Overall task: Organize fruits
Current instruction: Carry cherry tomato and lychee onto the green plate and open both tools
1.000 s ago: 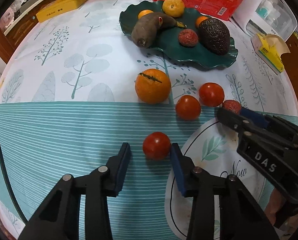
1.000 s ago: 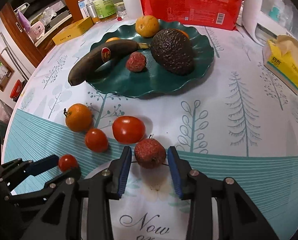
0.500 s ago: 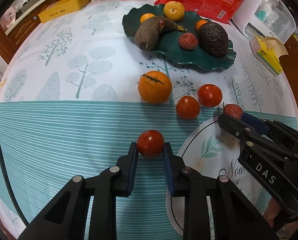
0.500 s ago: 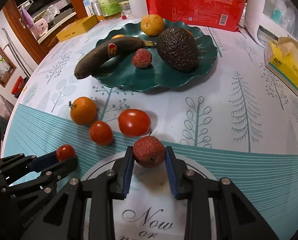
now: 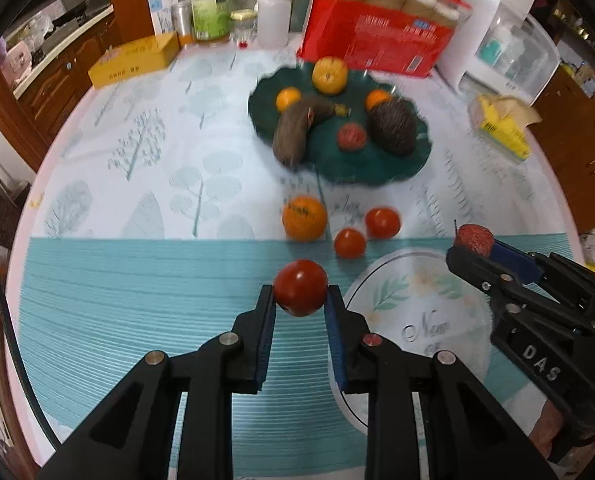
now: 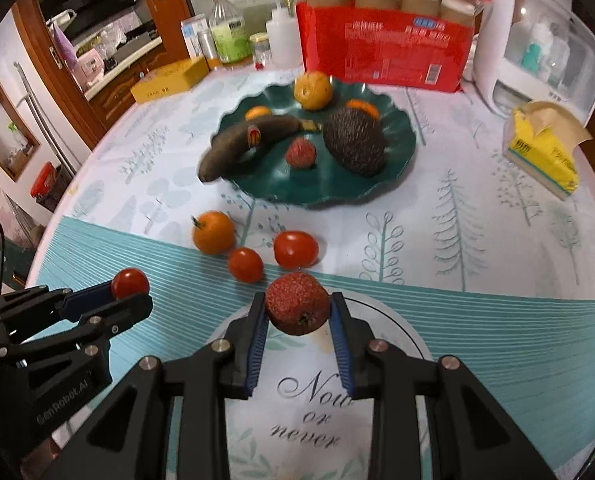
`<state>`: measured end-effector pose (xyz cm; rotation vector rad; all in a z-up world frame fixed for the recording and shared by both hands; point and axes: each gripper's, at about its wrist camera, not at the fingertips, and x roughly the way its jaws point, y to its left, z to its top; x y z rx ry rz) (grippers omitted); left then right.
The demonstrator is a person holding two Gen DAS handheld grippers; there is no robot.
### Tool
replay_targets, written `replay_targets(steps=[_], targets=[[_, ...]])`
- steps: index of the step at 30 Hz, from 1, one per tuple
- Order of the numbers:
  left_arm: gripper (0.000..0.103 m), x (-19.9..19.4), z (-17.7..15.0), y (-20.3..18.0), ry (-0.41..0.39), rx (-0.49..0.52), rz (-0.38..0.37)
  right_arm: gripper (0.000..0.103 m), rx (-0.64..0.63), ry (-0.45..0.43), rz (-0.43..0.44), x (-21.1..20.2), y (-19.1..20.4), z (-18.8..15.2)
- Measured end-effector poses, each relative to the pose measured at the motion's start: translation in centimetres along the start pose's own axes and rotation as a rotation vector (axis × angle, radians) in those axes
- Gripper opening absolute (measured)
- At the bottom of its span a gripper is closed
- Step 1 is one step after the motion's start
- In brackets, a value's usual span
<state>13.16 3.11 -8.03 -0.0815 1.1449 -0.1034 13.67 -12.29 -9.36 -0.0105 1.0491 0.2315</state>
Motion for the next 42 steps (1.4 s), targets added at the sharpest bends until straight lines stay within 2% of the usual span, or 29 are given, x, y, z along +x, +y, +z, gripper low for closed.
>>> replay_targets(steps=[5, 9, 13, 16, 20, 26, 36, 42], targets=[[0.023, -5.5, 4.2, 0.1, -0.106, 0.091, 0.032, 0.031, -0.012, -0.068, -0.01, -5.4, 0.3, 3.6], [0.023, -10.0, 9.3, 0.5, -0.208, 0.131, 0.048, 0.031, -0.055, -0.174, -0.034, -10.8, 0.5, 8.1], [0.023, -12.1, 13.6, 0.8, -0.265, 0.13, 0.038, 0.031, -0.071, -0.279, -0.039, -15.1, 0.2, 12.6], [0.023, -11.6, 16.3, 0.8, -0.295, 0.126, 0.044, 0.031, -0.061, -0.332, -0.038, -15.9, -0.5, 15.5], [0.023, -8.2, 19.1, 0.9, -0.261, 0.086, 0.023, 0.031, -0.002, -0.334, -0.01, -12.8, -2.1, 18.7], [0.023, 0.4, 20.2, 1.7, -0.137, 0.021, 0.005, 0.031, 0.026, -0.212, 0.011, -3.7, -3.0, 20.3], [0.023, 12.9, 20.4, 3.0, 0.043, -0.034, 0.041, 0.031, -0.036, -0.019, 0.047, 10.0, -2.4, 19.2], [0.023, 16.6, 19.7, 2.9, 0.105, -0.021, 0.05, 0.031, -0.082, 0.008, 0.018, 14.3, -1.9, 18.8]])
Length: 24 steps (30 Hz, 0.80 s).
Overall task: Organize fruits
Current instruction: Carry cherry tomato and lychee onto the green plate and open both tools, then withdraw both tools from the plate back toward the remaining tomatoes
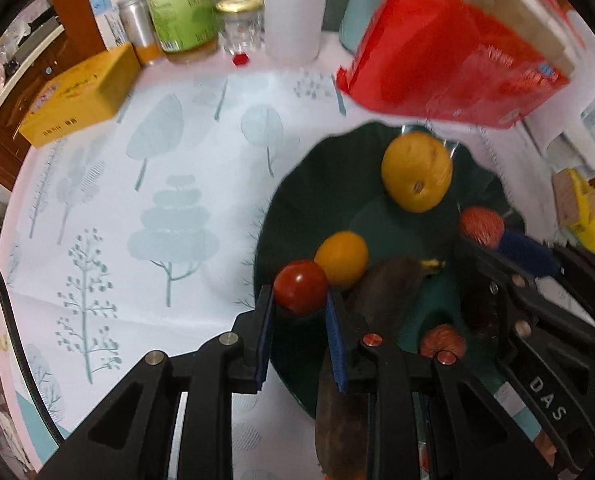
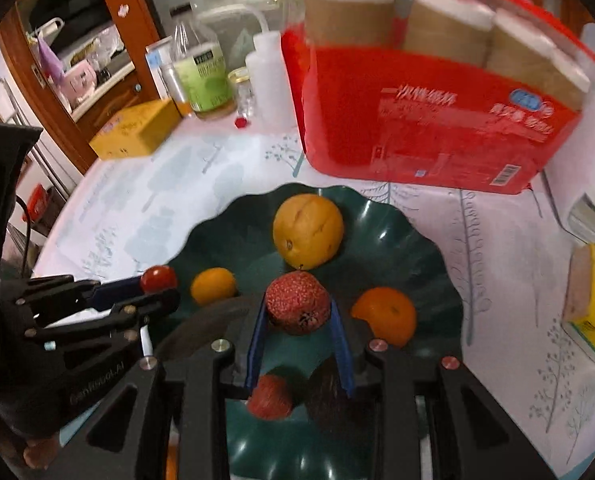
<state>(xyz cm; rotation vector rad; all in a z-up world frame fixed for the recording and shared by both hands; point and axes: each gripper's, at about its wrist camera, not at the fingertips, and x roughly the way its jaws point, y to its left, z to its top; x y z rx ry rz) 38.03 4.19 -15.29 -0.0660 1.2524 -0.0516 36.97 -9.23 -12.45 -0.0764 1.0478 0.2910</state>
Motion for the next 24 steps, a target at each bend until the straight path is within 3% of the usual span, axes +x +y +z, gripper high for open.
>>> replay_targets(steps=[12, 15, 17, 24], targets=[[0.029, 0.1, 0.2, -1.0, -0.039, 0.059, 0.06, 0.033, -0.072, 0.009, -0.052, 2.4, 0.5, -0.4], [0.038, -0.3, 0.2, -1.0, -0.039, 0.054, 0.069, 0.036, -0.078, -0.006, -0.044, 1.7, 0.5, -0.6], [0.058, -0.6, 0.2, -0.9, -0.046, 0.043, 0.105, 0.038, -0.078, -0.018, -0.043, 1.1, 0.4, -0.6], [0.072, -1.4, -0.1, 0.4, -0.041, -0.014, 0.082, 0.039, -0.058, -0.047, -0.035, -0.7, -0.2, -0.6]])
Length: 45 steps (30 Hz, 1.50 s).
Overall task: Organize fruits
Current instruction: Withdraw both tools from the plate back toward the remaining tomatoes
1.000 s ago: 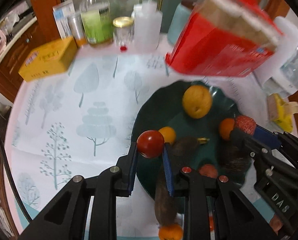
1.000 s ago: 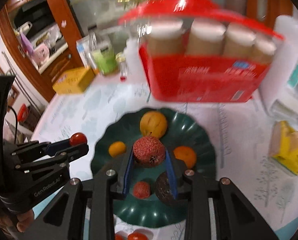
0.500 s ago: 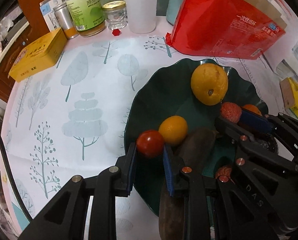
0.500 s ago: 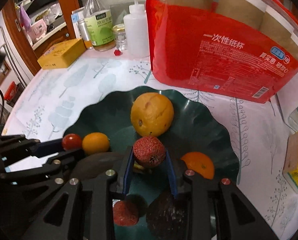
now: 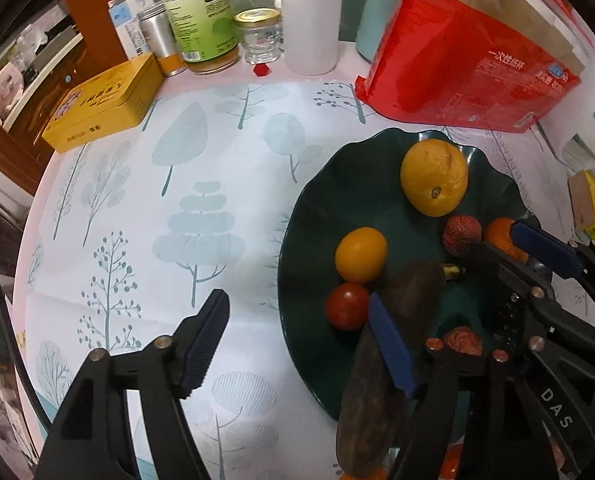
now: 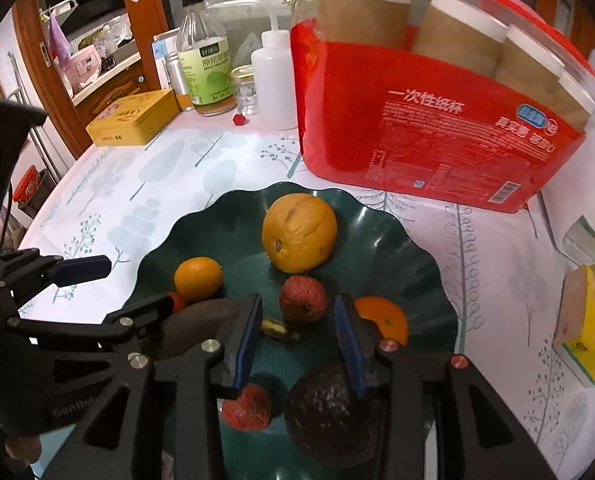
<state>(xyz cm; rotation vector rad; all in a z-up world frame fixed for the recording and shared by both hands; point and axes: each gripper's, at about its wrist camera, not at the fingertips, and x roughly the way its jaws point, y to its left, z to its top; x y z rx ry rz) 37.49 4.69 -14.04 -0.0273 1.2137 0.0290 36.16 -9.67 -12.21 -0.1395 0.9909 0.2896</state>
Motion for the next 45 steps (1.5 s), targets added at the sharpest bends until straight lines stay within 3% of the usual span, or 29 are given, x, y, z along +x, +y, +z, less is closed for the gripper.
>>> replay_targets(steps=[10, 15, 20, 29, 35, 45], targets=[[0.084, -3.7, -1.1, -0.4, -0.029, 0.035, -0.004, 0.039, 0.016, -0.023, -0.013, -2.9, 0.2, 0.0], [0.087, -7.4, -1.6, -0.5, -0.07, 0.047, -0.012, 0.039, 0.037, -0.042, -0.023, -5.9, 0.2, 0.2], [0.101, -12.5, -2.6, 0.2, -0.132, 0.034, -0.038, 0.039, 0.038, -0.086, -0.046, -10.6, 0.9, -0.1], [0.102, -20.6, -6.5, 2.0, -0.229, 0.037, -0.063, 0.04, 0.003, -0.179, -0.084, -20.2, 3.5, -2.0], [0.102, -24.6, -9.5, 3.2, -0.273, 0.036, -0.081, 0.046, -0.011, -0.237, -0.092, -25.2, 5.5, -4.1], [0.102, -27.5, -13.7, 3.8, -0.303, 0.04, -0.112, 0.047, -0.005, -0.256, -0.077, -28.3, 7.3, -7.5]])
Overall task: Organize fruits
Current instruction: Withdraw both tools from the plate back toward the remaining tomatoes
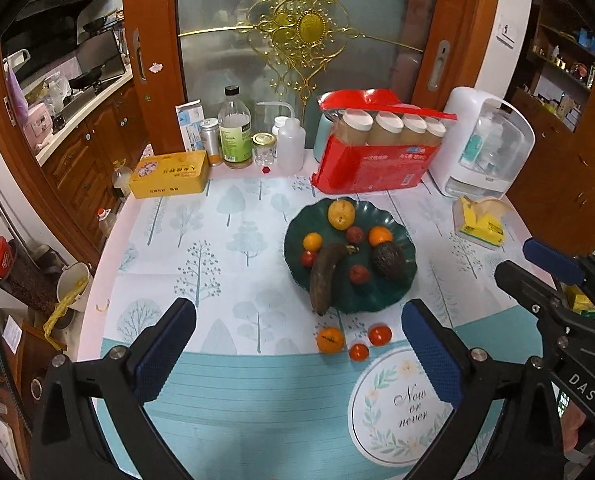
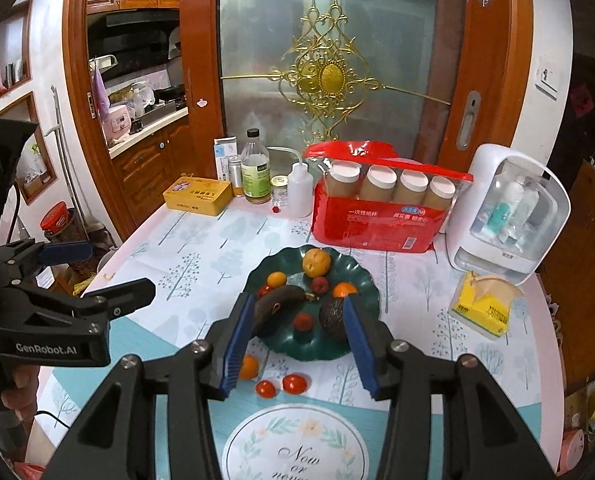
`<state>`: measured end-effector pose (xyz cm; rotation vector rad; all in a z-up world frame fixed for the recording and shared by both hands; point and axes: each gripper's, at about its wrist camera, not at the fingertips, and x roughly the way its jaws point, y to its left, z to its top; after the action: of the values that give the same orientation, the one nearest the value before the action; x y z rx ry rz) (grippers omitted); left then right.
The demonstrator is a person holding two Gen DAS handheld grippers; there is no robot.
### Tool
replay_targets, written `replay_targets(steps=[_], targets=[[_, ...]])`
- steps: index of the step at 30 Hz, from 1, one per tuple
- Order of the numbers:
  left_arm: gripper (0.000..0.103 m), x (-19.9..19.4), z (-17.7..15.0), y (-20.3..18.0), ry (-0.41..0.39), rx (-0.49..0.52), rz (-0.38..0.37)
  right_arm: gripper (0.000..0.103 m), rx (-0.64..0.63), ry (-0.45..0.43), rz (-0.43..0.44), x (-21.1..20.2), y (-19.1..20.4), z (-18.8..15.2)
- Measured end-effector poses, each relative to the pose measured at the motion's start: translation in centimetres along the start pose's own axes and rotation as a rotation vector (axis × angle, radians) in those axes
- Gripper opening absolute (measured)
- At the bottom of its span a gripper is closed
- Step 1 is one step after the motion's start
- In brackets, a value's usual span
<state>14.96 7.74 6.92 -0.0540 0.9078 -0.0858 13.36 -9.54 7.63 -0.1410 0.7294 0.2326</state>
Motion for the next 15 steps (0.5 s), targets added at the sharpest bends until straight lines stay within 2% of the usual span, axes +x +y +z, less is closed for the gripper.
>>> replay_targets(steps=[7, 11, 15], targets=[[0.102, 1.7, -3.2, -0.9, 0.03, 0.031, -0.006, 0.047, 0.051, 0.051, 0.009, 1.2, -0.6, -3.1], [0.102, 3.6, -5.1, -1.5, 0.036, 0.052, 0.03, 0.047, 0.079, 0.092, 0.012, 3.1, -1.3, -5.4], [0.102, 6.8, -6.6, -1.6, 0.107, 0.049, 0.015, 0.047, 0.101, 0.134, 0.02, 5.0, -1.9, -7.4]])
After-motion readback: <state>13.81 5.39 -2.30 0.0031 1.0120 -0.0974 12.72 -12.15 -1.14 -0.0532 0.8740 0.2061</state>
